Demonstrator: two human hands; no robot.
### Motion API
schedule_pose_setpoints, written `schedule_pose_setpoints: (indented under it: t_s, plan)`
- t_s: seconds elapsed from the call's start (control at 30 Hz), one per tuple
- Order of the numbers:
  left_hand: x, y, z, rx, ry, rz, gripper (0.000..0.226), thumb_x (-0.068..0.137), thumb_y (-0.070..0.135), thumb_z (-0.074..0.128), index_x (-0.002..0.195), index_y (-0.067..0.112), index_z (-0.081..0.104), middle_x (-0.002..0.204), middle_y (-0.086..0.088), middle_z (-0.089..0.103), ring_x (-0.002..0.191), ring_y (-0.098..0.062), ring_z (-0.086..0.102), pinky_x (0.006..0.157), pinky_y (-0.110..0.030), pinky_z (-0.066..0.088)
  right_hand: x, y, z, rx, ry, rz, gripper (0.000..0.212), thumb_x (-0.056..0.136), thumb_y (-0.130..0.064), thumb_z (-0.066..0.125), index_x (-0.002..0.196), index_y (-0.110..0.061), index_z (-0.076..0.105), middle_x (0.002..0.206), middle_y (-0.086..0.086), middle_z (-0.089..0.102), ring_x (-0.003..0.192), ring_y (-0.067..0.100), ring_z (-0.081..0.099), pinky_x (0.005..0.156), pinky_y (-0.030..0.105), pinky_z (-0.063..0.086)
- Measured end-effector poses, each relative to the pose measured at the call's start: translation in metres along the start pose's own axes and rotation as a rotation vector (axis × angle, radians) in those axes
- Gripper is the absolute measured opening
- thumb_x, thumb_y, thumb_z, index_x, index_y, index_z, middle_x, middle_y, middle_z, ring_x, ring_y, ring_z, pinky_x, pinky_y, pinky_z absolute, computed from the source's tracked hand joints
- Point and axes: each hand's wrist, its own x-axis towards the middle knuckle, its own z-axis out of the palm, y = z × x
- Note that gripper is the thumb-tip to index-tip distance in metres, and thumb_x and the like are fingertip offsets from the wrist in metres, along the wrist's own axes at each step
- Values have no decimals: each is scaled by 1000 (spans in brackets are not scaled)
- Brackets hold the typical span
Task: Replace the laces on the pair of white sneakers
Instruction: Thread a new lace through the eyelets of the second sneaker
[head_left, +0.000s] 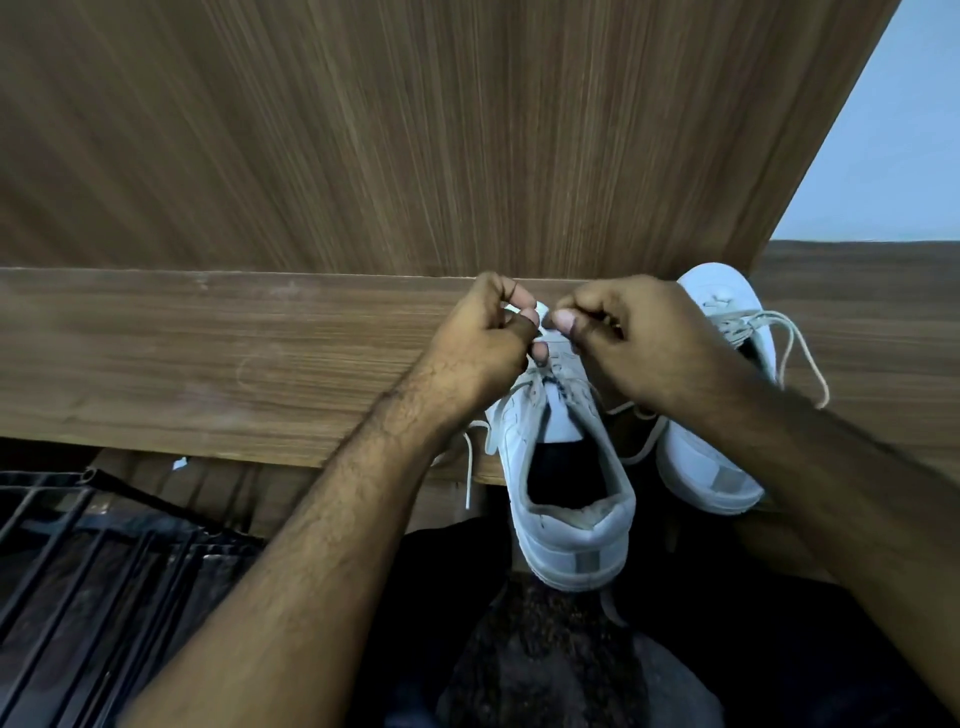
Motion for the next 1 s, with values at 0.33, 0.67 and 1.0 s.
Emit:
schedule_pose_setpoints:
  t_s: [0.33,0.67,1.0]
  plan:
    - [-7,-9,-15,587,-181,51,33,78,48,81,79,17,67,66,4,69,53,-6,56,55,-24,46,0,8,-9,-168,-154,93,19,91,-38,68,75,-29,67,64,-5,70,51,5,62,56,25,50]
    - [-15,-6,-12,317,-150,-241,10,95,-1,56,98,-2,66,68,-14,72,48,-12,66,45,-26,52,-3,2,6,-72,-160,92,13,90,-25,70,78,-30,71,64,-18,67,59,-7,61,61,23,46]
    - [-11,-8,-6,182,-118,-328,13,96,-1,58,91,11,60,66,-3,65,43,-6,62,41,-21,46,-3,4,25,-107,-17,185,18,88,-37,72,72,-31,66,75,-10,68,78,13,64,78,34,53]
